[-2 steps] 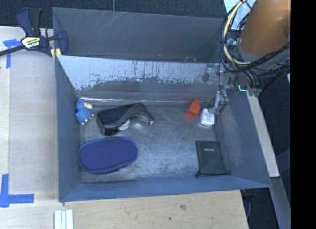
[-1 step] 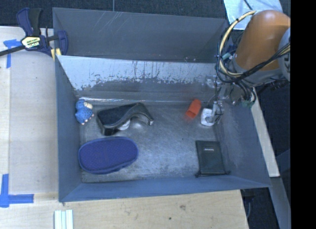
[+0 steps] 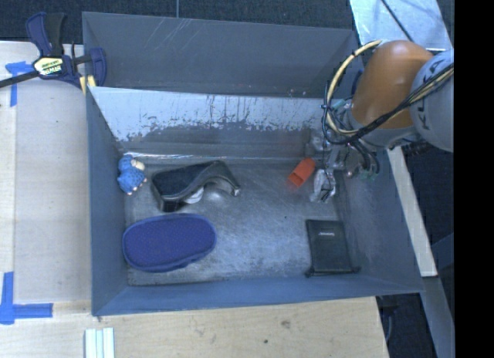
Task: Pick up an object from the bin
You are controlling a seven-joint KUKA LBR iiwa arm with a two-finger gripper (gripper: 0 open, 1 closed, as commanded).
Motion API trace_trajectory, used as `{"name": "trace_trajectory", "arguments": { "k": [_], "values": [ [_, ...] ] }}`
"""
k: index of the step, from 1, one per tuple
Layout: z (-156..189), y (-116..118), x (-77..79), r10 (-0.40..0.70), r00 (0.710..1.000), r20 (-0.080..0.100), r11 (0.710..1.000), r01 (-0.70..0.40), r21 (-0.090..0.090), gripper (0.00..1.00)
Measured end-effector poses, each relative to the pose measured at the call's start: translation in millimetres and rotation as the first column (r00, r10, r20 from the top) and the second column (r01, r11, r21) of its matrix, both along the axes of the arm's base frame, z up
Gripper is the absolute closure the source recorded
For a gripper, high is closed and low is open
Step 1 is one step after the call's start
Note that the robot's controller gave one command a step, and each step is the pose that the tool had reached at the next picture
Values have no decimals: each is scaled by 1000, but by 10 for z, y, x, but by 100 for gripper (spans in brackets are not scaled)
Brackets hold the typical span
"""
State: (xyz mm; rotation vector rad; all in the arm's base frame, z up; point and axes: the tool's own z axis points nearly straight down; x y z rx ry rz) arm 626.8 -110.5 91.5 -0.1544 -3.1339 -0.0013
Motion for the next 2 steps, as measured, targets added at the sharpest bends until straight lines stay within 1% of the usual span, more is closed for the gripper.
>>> {"name": "trace_trajectory", "arguments": {
  "k": [1,2],
  "values": [
    [-218,70,-1,207,978,-1,978,-207,-1,0],
    [-202,75,15,207,978,4,978,-207,-1,100]
  ]
}}
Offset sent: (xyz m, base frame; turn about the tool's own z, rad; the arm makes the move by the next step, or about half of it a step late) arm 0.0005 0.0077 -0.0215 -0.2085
